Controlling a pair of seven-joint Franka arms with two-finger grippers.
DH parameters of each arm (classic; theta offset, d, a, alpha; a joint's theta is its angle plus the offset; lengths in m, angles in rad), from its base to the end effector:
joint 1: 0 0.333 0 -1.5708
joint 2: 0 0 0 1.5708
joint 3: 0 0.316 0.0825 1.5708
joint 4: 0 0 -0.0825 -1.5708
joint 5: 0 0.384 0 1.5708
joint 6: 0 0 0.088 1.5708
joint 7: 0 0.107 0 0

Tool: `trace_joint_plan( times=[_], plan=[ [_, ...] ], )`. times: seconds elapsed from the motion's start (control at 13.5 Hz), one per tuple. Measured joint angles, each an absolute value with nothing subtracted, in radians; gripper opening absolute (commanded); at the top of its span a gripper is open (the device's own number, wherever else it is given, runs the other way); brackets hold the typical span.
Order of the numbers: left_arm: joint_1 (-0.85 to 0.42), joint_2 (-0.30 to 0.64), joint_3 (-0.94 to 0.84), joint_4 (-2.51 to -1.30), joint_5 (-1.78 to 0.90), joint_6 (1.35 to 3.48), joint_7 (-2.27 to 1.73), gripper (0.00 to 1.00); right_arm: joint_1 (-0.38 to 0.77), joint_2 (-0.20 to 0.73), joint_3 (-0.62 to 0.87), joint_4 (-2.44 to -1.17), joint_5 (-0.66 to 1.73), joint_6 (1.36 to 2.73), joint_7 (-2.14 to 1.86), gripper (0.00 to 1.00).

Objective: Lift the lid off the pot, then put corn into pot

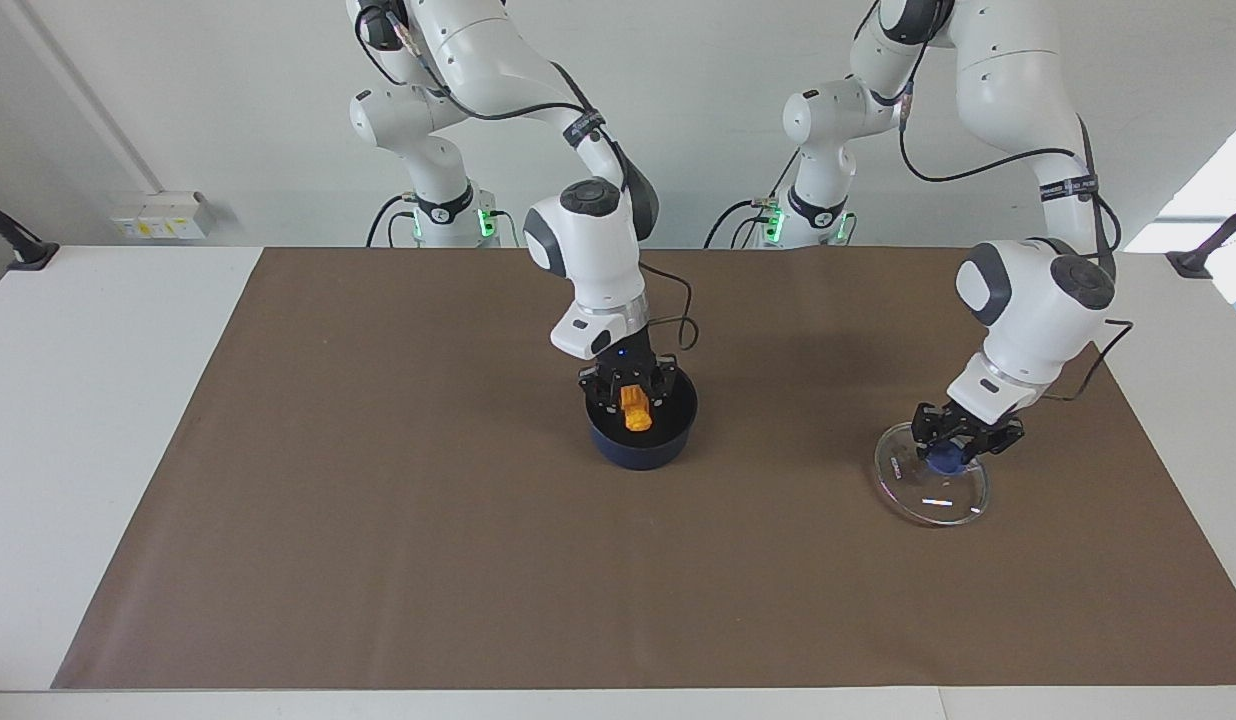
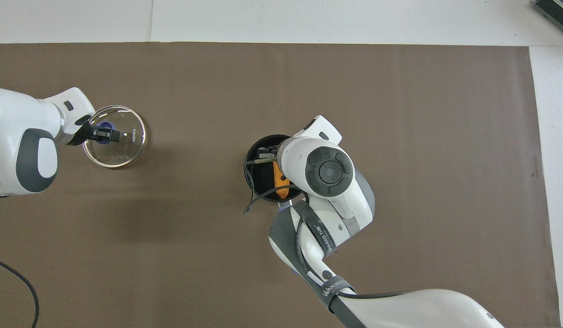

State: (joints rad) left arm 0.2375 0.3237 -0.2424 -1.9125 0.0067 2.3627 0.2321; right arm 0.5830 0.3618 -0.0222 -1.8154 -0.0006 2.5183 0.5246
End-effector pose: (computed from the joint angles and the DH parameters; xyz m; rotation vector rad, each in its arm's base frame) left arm 0.6324 0.0056 0.3447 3.0598 -0.3443 0.2206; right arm 0.5669 0.3576 0.3769 -2.9395 -0.0579 -0.4398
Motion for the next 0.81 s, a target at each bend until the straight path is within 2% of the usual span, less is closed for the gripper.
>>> trace_joint_plan(
  times=[0.22,0.3,0.37,0.44,0.52,0.67,0.81],
  plan=[
    [0.24,0.326,-0.244,-1.913,0.007,2.362,0.234,0.17,0.582,0.362,-0.022,-1.796,-0.001,2.521,0.525,1.0],
    [0.24,0.326,-0.244,-1.914,0.007,2.362,0.234,0.27,0.58,0.362,-0.024,-1.785,-0.001,2.521,0.525,1.0],
    [0.24,0.326,-0.244,-1.916,0.007,2.362,0.234,0.45,0.575,0.359,-0.028,-1.774,-0.001,2.52,0.525,1.0],
    [0.24,0.326,-0.244,-1.92,0.007,2.362,0.234,0.54,0.561,0.349,-0.033,-1.764,-0.001,2.511,0.525,1.0],
    [0.24,0.326,-0.245,-1.923,0.007,2.362,0.234,0.57,0.535,0.328,-0.037,-1.756,-0.001,2.477,0.523,1.0],
    [0.24,0.326,-0.247,-1.926,0.007,2.362,0.234,1.0,0.461,0.257,-0.038,-1.746,-0.001,2.343,0.469,1.0],
    [0.24,0.324,-0.248,-1.926,0.007,2.362,0.235,1.0,0.385,0.175,-0.039,-1.743,-0.001,2.179,0.366,1.0]
  ],
)
